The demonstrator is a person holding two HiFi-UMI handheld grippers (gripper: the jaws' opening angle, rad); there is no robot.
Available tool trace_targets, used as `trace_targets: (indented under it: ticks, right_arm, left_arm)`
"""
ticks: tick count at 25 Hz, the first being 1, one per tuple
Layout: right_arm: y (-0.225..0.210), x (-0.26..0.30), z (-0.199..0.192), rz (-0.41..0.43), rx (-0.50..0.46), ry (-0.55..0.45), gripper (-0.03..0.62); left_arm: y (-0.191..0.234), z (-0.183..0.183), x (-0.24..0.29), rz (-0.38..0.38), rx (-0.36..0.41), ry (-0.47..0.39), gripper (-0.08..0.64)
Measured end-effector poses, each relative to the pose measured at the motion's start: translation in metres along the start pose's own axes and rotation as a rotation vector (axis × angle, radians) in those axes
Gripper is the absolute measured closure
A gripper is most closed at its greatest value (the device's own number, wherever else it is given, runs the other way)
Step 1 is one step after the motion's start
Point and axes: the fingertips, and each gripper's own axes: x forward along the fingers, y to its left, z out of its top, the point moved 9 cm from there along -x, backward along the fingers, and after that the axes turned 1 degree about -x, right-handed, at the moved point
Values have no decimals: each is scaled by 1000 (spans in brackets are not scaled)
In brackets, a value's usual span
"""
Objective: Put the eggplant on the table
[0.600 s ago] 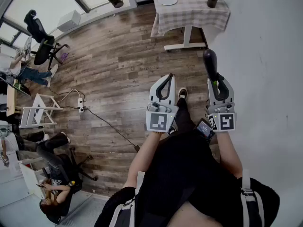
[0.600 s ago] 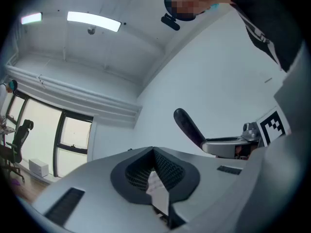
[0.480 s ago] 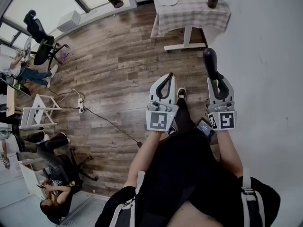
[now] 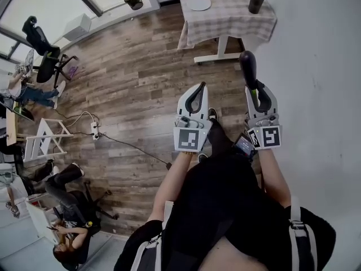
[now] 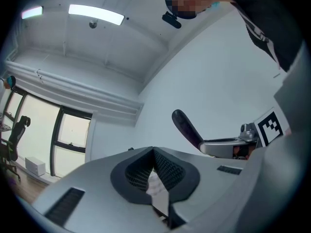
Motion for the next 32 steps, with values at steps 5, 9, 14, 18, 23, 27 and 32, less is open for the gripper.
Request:
trace_targets:
  ticks: [5,9,14,18,23,27,32]
  right_arm:
    - [-24,46,-9,9,-8,10,457]
    - [-45,88,-12,27,-2,15,457]
    - [-74,141,-18,39,9,19,457]
    - [-99,172,-25,23,41,23,457]
    - [-136,206,-41,26,56,30,456]
    - [-156,233,-55,46,75,35,457]
    - [-169,250,-67,65,90,50,456]
  left_arm:
    - [20,-8,45,7,-6,-8,571]
    - [36,-16,84,16,-7,7,571]
    - [57,-24,136,20,-17,32,571]
    - [63,-31,175,10,-20,53,571]
    - [69,-44,223,-2,-8,75,571]
    - [76,-56,252,23,-16,100,571]
    - [78,-66,271,32,-11,110,571]
